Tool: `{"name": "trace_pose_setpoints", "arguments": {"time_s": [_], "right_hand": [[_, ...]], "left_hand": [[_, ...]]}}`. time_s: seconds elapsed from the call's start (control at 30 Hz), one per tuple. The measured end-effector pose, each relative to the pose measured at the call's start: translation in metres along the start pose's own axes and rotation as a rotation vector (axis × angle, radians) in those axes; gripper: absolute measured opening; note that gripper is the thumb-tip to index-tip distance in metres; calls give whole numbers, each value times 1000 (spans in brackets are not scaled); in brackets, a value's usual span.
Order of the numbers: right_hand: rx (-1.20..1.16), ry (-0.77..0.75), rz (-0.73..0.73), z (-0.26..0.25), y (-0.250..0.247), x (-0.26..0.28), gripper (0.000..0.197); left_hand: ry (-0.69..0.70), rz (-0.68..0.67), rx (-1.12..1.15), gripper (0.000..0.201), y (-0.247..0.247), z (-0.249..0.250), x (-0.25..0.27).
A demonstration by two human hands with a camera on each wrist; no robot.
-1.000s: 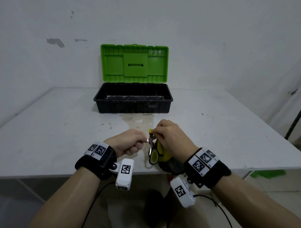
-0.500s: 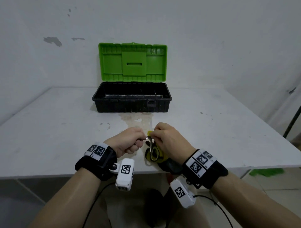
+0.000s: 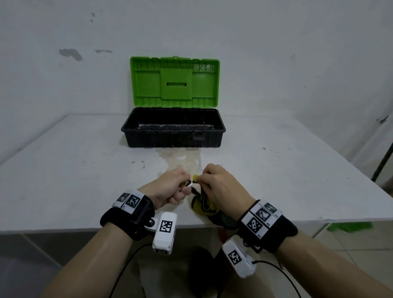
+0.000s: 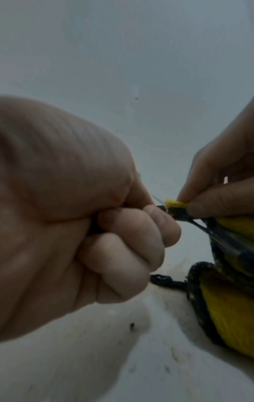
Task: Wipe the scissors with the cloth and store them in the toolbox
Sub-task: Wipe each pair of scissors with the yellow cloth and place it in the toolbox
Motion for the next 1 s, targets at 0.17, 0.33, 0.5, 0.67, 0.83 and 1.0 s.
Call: {"name": "trace_pose_setpoints", "arguments": {"time_s": [0.17,0.33,0.5,0.67,0.83,1.0], "right_hand": [[32,20,55,3,-5,-4,7],[16,-37,-35,-10,10,0,5],[-16,-95,-42,-11,2,1,11],[58,-108,-87,-7,6,2,7],[86,-9,-8,9,-2,-5,9],[22,-29,1,4,0,1,11]], "left_hand": [[-1,14,34,16,0,0,0],[27,61,-46,12,0,3,-2],[38,59,-79,7,3,2,-1],[29,39,-129,8,5,3,0],[14,55,-75,10,4,3,-2],[18,68,-62,11,4,7,-2]]}}
Point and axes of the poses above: each hand's wrist, its own x-axis away from the middle knuckle, its own y-axis out of the palm, z = x × y, the point moved 4 cm from there along -x, towards the middle knuckle, and after that the axes turned 4 degrees about -y, right-handed, at the moved point
